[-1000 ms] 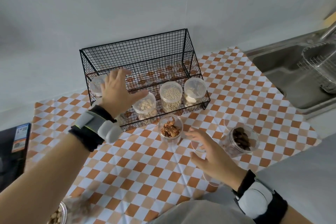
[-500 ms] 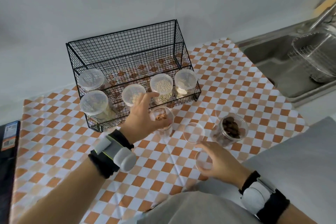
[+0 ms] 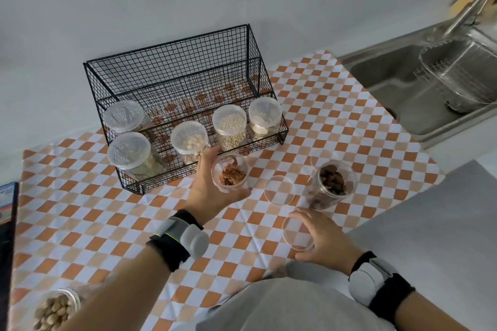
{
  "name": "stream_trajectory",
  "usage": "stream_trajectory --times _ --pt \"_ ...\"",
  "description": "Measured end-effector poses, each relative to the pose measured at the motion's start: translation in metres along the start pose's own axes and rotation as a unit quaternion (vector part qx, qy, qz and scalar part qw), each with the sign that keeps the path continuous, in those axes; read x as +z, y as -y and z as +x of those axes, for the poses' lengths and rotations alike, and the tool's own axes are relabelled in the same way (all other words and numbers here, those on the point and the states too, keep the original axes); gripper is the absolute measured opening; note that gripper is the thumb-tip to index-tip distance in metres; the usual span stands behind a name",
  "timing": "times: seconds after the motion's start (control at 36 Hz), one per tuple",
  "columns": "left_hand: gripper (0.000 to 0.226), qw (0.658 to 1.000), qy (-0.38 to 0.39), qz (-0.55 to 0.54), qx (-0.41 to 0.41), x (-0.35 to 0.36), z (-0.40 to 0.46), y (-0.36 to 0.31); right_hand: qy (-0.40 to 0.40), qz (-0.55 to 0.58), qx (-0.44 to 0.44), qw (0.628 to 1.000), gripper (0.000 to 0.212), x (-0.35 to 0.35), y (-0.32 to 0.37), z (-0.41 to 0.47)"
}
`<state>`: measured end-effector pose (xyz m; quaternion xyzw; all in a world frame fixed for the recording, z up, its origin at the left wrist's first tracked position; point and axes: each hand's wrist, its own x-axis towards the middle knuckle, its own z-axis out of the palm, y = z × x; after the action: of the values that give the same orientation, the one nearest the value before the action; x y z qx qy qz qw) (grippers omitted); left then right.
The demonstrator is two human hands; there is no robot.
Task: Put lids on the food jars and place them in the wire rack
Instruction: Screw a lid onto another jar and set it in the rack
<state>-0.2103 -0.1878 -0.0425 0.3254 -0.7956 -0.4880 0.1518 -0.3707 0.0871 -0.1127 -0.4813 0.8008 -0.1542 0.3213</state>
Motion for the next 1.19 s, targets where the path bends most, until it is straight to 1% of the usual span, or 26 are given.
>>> stream_trajectory --times 0.25,0.31,0.39,0.44,0.53,0.61,0.72,0.81,0.89,1.06,1.11,1.19 --pt "0.124 0.996 0.010 -0.069 -0.054 0.015 0.001 0.022 -0.056 0.010 0.001 0.998 0.074 0.004 0.008 -0.003" --pt "0.121 0.996 0.015 -0.068 -0.059 0.017 0.003 0.024 -0.054 0.028 0.003 0.998 0.072 0.000 0.013 -0.004" --pt "0.115 0.995 0.015 -0.066 -0.067 0.020 0.005 0.028 -0.024 0.047 0.006 0.999 0.074 -0.008 0.018 -0.004" --pt "0.106 0.995 0.009 -0.059 -0.074 0.021 0.008 0.030 -0.015 0.048 0.007 0.999 0.077 -0.014 0.022 -0.004" --pt "0.091 0.996 -0.002 -0.048 -0.077 0.022 0.010 0.034 -0.025 0.058 0.002 0.998 0.079 -0.024 0.031 -0.003" --pt "0.091 0.996 -0.004 -0.045 -0.074 0.021 0.009 0.036 -0.034 0.071 -0.013 0.997 0.079 -0.034 0.041 -0.001" --pt "0.091 0.997 -0.019 -0.054 -0.051 0.014 0.003 0.024 -0.052 0.082 -0.024 0.995 0.074 -0.049 0.054 0.003" --pt "0.087 0.999 -0.016 -0.043 -0.030 0.009 -0.003 0.015 -0.059 0.107 -0.025 0.992 0.078 -0.058 0.063 0.005" --pt "0.090 0.999 -0.003 -0.035 -0.012 0.004 -0.008 0.012 -0.066 0.098 -0.030 0.993 0.081 -0.065 0.073 0.007" --pt "0.092 0.998 0.039 0.025 0.052 -0.005 -0.019 0.010 -0.087 0.113 -0.045 0.989 0.085 -0.074 0.088 0.011" --pt "0.092 0.996 0.055 0.036 0.054 -0.006 -0.023 0.007 -0.097 0.111 -0.048 0.988 0.087 -0.075 0.091 0.011" --pt "0.100 0.994 0.073 0.060 0.050 -0.006 -0.028 0.006 -0.107 0.103 -0.060 0.987 0.089 -0.076 0.095 0.012"
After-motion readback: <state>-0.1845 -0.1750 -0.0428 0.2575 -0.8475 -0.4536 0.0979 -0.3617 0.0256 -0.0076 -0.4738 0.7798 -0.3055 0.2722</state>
